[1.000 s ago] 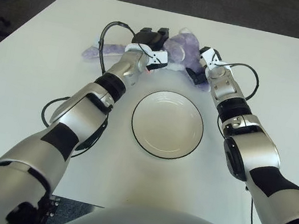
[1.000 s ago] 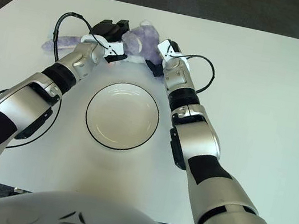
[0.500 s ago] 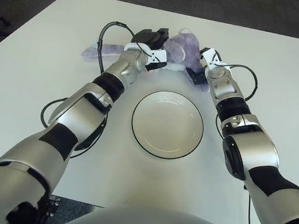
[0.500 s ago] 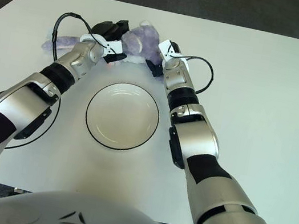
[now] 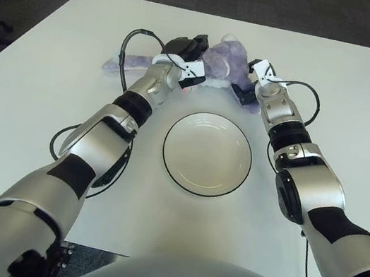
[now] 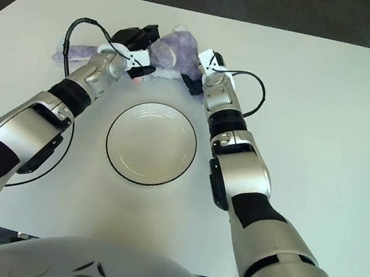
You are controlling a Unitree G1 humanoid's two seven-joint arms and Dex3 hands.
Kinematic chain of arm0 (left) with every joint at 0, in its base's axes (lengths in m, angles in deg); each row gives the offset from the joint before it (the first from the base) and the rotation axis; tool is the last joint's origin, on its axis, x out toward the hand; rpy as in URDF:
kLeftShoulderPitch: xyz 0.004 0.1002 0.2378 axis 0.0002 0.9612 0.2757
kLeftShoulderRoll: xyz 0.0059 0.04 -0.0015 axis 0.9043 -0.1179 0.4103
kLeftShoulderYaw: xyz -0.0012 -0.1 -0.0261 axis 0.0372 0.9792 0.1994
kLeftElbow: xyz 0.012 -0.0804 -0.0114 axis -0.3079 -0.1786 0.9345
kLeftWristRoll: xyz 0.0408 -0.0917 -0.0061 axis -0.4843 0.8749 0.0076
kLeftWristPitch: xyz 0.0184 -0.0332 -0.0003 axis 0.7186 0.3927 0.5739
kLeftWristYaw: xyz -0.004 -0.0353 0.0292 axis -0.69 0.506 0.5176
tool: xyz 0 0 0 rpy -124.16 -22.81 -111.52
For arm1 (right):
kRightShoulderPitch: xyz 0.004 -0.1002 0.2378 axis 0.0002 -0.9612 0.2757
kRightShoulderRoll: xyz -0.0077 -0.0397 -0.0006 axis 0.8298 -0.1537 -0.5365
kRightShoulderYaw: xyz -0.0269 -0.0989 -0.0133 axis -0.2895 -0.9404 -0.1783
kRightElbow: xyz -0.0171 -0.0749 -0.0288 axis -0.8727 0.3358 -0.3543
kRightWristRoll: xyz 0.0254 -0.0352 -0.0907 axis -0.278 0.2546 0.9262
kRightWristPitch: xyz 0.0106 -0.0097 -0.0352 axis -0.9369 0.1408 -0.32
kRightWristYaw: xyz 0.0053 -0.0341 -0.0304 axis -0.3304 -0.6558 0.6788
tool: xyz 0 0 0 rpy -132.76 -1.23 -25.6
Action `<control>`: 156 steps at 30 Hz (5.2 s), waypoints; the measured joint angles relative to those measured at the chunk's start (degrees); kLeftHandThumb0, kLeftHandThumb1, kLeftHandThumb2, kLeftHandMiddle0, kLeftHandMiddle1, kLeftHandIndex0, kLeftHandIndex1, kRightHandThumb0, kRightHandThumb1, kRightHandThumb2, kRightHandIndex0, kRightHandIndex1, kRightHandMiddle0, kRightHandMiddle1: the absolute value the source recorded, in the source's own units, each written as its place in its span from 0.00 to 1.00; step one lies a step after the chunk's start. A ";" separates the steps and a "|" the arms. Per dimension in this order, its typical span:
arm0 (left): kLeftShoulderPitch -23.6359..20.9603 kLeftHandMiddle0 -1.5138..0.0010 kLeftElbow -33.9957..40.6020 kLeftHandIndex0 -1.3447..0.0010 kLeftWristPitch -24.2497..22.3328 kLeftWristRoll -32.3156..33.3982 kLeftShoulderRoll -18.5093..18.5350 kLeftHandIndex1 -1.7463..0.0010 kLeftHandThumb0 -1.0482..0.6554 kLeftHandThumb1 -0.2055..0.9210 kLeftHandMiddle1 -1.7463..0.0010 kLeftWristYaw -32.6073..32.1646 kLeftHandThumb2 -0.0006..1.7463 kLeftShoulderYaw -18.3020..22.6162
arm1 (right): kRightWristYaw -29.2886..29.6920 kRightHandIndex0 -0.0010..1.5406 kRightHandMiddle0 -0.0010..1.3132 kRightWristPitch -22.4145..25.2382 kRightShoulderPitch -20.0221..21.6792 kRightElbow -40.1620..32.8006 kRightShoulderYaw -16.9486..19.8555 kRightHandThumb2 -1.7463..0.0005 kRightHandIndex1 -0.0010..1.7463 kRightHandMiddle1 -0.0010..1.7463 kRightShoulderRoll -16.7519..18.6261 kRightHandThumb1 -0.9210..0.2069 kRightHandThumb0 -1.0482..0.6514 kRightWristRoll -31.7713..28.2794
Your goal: Put the doll into the plate.
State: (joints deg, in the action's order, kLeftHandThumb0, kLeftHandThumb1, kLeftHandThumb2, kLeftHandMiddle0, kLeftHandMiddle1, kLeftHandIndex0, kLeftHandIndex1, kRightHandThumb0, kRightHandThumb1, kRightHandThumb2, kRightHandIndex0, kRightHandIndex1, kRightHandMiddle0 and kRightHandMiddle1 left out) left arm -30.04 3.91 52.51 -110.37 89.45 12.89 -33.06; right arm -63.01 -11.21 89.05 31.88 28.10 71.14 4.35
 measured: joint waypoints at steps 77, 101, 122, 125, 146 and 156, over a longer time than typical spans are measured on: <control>8.45 0.43 31.54 0.53 0.47 0.36 5.92 0.00 0.62 0.19 0.07 5.66 0.93 5.67 | -11.08 0.57 0.47 28.30 -14.98 -54.84 5.28 0.07 0.92 1.00 -5.00 0.81 0.62 -8.06; 19.48 0.43 56.17 0.53 -8.94 -2.76 7.89 0.00 0.62 0.19 0.06 14.47 0.93 7.28 | -12.69 0.60 0.51 32.23 -22.02 -72.79 -3.40 0.05 0.90 1.00 -12.60 0.85 0.62 -4.21; 27.05 0.42 62.55 0.54 -2.86 2.85 10.38 0.00 0.62 0.19 0.09 17.54 0.93 11.04 | -11.79 0.53 0.48 18.85 -32.07 -78.62 -7.28 0.04 1.00 1.00 -15.52 0.81 0.62 1.76; 27.06 0.41 62.51 0.53 -1.44 3.15 10.88 0.00 0.62 0.19 0.09 17.65 0.93 11.37 | -11.81 0.54 0.49 17.54 -32.50 -78.77 -7.31 0.03 1.00 1.00 -15.89 0.82 0.62 2.61; 24.73 0.40 59.42 0.52 2.37 4.40 12.07 0.00 0.61 0.17 0.09 20.66 0.94 12.14 | -15.62 0.57 0.50 1.01 -34.46 -75.66 -2.48 0.03 0.97 1.00 -17.82 0.84 0.62 0.42; 23.05 0.38 55.83 0.49 7.45 7.86 12.39 0.00 0.61 0.13 0.09 21.80 0.97 12.75 | -17.58 0.63 0.53 -0.12 -34.97 -75.63 -0.76 0.00 0.92 1.00 -17.82 0.90 0.62 -0.25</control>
State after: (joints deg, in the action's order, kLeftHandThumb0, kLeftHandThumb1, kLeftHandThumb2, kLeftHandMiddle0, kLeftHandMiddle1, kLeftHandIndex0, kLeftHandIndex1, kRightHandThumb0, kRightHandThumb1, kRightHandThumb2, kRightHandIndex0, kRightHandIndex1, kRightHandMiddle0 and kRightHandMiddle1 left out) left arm -6.99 59.75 59.96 -102.51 101.84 34.69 -20.31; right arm -80.59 -11.32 54.08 -43.74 27.33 53.32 4.10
